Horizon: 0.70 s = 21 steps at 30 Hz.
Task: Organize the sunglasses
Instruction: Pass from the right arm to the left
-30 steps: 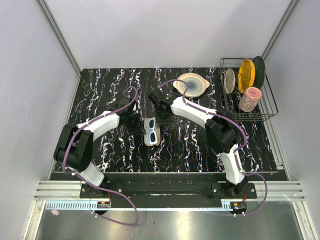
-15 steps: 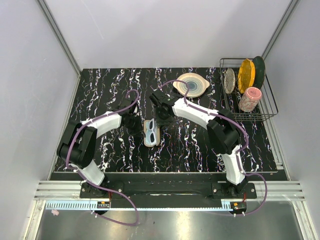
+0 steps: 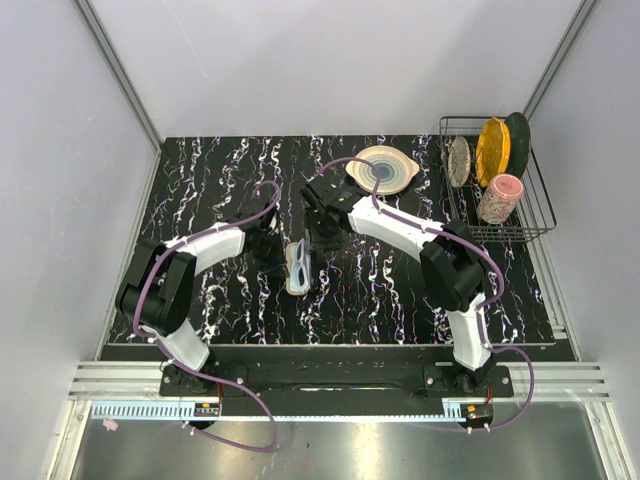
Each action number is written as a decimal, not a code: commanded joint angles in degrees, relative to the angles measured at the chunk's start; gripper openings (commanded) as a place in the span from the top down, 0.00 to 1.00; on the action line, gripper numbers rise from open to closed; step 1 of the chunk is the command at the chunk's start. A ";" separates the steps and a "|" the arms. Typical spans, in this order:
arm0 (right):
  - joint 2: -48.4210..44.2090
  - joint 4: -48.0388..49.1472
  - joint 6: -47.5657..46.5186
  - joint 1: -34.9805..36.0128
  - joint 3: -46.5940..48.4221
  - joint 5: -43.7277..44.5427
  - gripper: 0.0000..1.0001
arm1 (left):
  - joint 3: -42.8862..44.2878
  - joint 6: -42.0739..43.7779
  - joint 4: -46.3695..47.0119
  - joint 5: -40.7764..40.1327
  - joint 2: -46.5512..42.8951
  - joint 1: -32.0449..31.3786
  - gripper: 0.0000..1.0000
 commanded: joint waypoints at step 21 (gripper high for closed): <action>-10.27 0.67 1.07 2.71 1.25 -1.81 0.59 | 6.12 -3.44 -3.21 -4.02 -0.25 -3.91 1.00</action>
